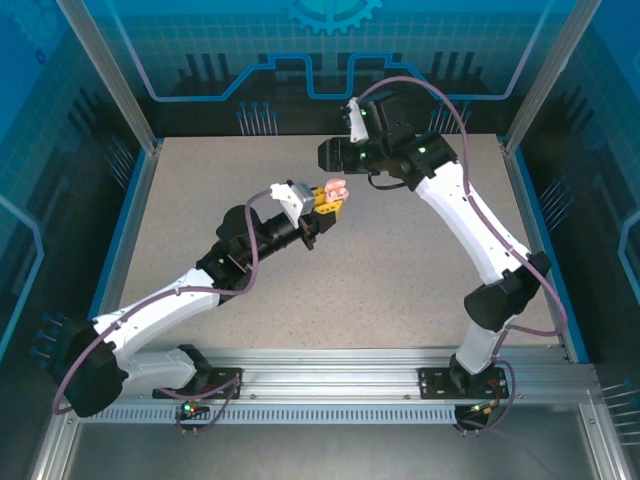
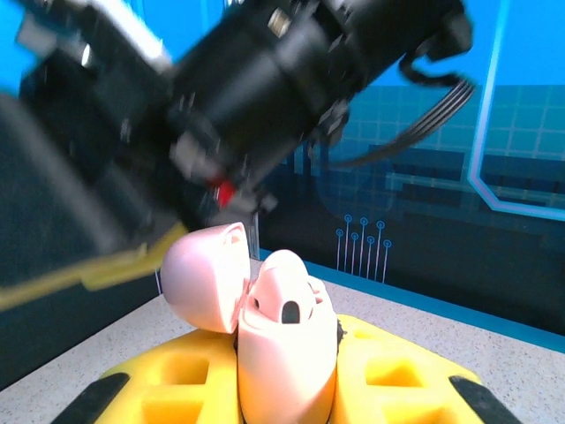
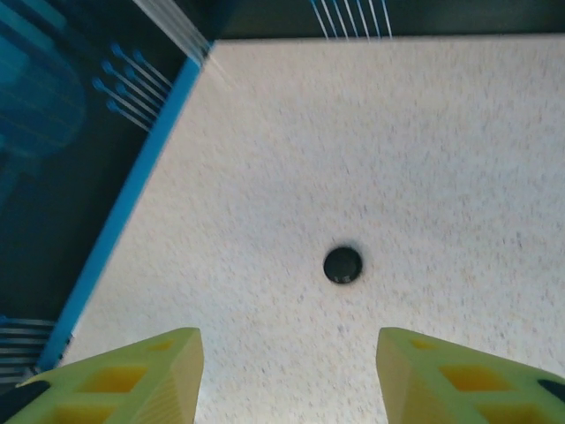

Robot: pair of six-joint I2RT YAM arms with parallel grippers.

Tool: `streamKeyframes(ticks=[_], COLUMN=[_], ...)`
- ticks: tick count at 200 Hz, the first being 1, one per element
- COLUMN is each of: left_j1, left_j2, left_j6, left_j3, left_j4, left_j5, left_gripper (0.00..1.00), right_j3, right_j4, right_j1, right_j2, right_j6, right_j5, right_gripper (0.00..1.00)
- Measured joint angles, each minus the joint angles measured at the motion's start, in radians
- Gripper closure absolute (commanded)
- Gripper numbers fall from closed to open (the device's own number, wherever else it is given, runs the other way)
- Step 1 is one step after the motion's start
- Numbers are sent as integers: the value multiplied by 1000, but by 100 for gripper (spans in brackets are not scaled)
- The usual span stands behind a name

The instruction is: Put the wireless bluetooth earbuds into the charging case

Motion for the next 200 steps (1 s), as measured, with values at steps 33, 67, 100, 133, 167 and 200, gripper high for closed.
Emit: streamKeyframes(ticks=[33,67,100,133,167,200], left_j1=[-6,-22,-9,-10,-10,-10], left_j2=[8,34,53,56,97,217], left_j6=[-12,-14,-23,-40,-82,-168], left_j3=[0,2,11,13,13,12], left_j4=[-5,-21,-19,-20,-20,-22], left_j5=[8,29,7,-10,-39,-64], left_gripper=[100,100,100,100,100,100], right_j3=[-90,-263,-358,-513,-743,-908], right_j4=[3,37,45,96,136,156], right_j1=[13,27,24,-67,-148,-163], right_j2=[-61,-249,-382,-413,-426,-482], right_j6=[-7,2,39,116,177,203], right_j5=[5,43,117,188,237,274], right_gripper=[49,47,38,33,32,31])
